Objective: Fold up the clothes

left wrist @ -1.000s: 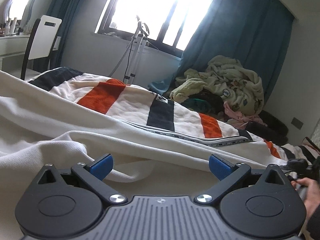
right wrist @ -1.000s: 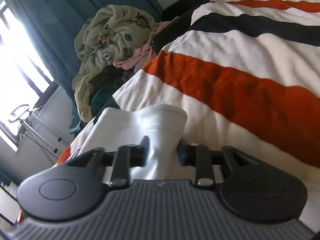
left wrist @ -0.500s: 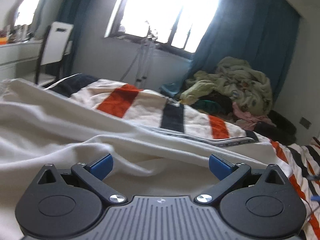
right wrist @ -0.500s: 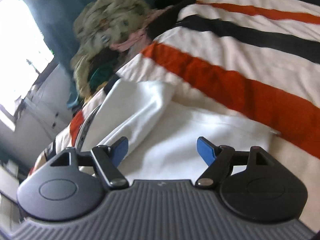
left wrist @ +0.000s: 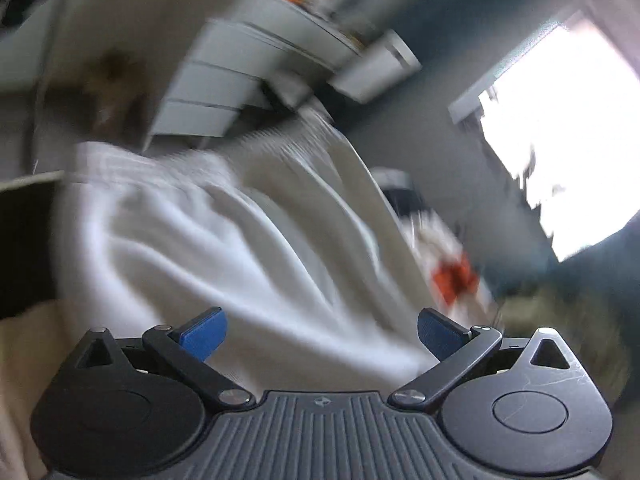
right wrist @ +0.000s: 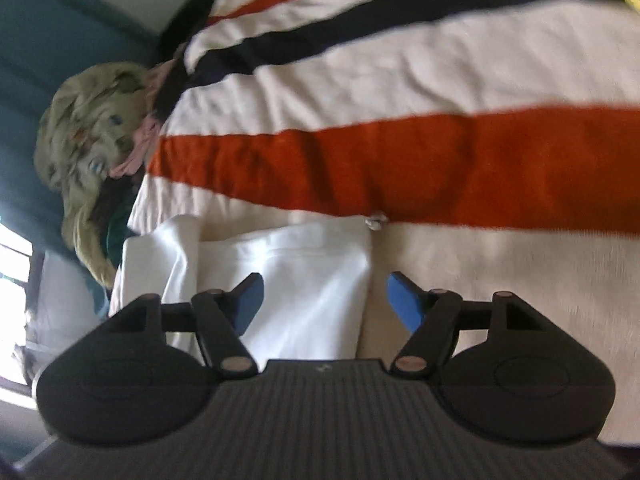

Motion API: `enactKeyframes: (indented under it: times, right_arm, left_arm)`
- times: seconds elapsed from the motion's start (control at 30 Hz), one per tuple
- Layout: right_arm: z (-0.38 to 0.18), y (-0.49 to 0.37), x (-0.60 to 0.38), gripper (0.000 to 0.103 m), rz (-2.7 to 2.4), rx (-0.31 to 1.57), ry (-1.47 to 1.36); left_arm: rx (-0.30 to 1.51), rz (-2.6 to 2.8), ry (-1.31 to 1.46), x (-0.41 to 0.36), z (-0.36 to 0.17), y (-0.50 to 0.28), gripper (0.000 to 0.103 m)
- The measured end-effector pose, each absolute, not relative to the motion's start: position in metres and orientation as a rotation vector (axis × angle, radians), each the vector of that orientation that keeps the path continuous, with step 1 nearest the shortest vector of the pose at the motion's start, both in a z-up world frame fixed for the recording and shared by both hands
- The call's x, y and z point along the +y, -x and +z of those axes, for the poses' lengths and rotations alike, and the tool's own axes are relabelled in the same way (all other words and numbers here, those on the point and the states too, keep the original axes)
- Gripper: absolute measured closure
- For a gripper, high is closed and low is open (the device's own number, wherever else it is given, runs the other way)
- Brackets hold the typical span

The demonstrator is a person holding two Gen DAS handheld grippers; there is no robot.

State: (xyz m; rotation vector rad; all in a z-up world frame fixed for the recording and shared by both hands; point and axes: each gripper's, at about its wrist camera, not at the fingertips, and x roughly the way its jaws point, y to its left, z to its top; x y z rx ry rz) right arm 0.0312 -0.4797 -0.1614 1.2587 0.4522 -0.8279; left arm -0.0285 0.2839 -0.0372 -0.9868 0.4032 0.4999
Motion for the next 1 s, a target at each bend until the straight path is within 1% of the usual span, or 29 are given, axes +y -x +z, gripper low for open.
enactKeyframes:
  times: [0.1, 0.13, 0.17, 0.2, 0.23, 0.27, 0.33, 0.47, 0.5, 0.63, 0.7, 0.73, 0.77, 0.83, 0.87, 1.0]
  right_arm:
    - [-0.172, -0.03, -0.482, 0.032, -0.826, 0.434, -1.337]
    - [-0.174, -0.031, -0.482, 0.037, -0.823, 0.432, -1.344]
    - [-0.175, -0.031, -0.483, 0.056, -0.812, 0.418, -1.358]
    - [-0.176, -0.032, -0.483, 0.067, -0.8, 0.404, -1.372]
    - [-0.176, -0.032, -0.484, 0.08, -0.786, 0.392, -1.383]
    - [-0.176, -0.031, -0.484, 0.086, -0.775, 0.377, -1.39]
    - [-0.172, -0.031, -0.484, 0.088, -0.771, 0.355, -1.383]
    - [-0.169, -0.028, -0.484, 0.088, -0.802, 0.34, -1.376]
    - [-0.169, -0.027, -0.484, 0.087, -0.822, 0.35, -1.378]
    - [-0.174, -0.025, -0.483, 0.085, -0.92, 0.428, -1.393]
    - [-0.178, -0.024, -0.484, 0.077, -0.943, 0.451, -1.408]
    - [-0.179, -0.024, -0.484, 0.066, -0.952, 0.458, -1.413]
    - [-0.18, -0.023, -0.484, 0.052, -0.956, 0.448, -1.415]
    - [-0.181, -0.021, -0.485, 0.039, -0.964, 0.43, -1.417]
    - [-0.181, -0.02, -0.485, 0.037, -0.969, 0.424, -1.416]
    - [-0.184, -0.02, -0.485, 0.039, -0.984, 0.445, -1.429]
  left_arm:
    - [0.306, 0.636, 1.036, 0.313, -0.032, 0.064, 0.0]
    - [0.292, 0.686, 1.038, 0.321, -0.031, 0.074, 0.0]
    - [0.305, 0.716, 1.047, 0.33, -0.031, 0.082, 0.0]
    - [0.321, 0.744, 1.056, 0.339, -0.03, 0.089, 0.0]
    - [0.32, 0.748, 1.083, 0.345, -0.033, 0.095, 0.0]
    - [0.317, 0.749, 1.112, 0.351, -0.036, 0.1, 0.0]
    - [0.317, 0.745, 1.162, 0.36, -0.043, 0.108, 0.0]
    - [0.401, 0.663, 1.234, 0.364, -0.064, 0.103, 0.002]
    - [0.43, 0.636, 1.259, 0.366, -0.071, 0.099, 0.002]
    - [0.415, 0.593, 1.282, 0.364, -0.075, 0.1, 0.002]
    - [0.388, 0.558, 1.295, 0.361, -0.077, 0.103, 0.002]
    - [0.357, 0.524, 1.324, 0.359, -0.078, 0.105, 0.002]
    - [0.323, 0.486, 1.355, 0.358, -0.08, 0.107, 0.002]
    - [0.271, 0.446, 1.374, 0.354, -0.08, 0.107, 0.002]
    - [0.249, 0.435, 1.375, 0.355, -0.08, 0.104, 0.002]
    - [0.193, 0.389, 1.37, 0.351, -0.081, 0.094, 0.002]
